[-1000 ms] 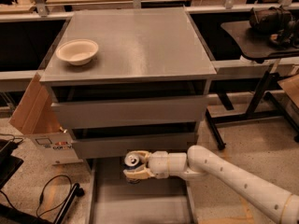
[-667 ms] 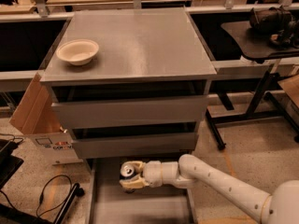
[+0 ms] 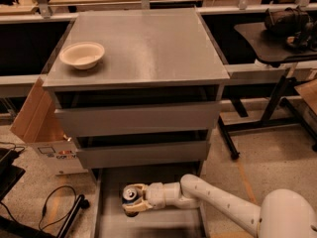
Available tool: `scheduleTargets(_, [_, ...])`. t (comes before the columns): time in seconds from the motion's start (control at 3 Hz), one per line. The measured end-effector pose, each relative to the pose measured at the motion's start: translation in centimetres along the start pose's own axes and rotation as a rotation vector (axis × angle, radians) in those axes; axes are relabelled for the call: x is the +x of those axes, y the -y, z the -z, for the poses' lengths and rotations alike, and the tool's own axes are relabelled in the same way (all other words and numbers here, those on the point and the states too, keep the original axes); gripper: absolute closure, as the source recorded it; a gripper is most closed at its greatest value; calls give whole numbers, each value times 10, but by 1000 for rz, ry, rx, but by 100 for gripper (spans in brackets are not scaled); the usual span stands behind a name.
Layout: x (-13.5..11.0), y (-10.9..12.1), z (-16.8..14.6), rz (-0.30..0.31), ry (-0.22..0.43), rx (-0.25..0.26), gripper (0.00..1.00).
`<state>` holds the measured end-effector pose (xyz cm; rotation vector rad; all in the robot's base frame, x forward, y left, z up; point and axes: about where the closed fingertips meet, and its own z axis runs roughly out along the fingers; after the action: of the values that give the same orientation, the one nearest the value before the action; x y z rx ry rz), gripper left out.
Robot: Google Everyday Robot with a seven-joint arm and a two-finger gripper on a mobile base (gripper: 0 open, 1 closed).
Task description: Place pepsi can into bottom drawer
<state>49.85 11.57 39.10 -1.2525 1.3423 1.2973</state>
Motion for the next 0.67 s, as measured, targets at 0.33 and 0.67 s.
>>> scheduleTargets(0.33, [0,0,0,0,0,0,100])
scheduleTargets(0.67, [14,7,-1,-7,1,3,100])
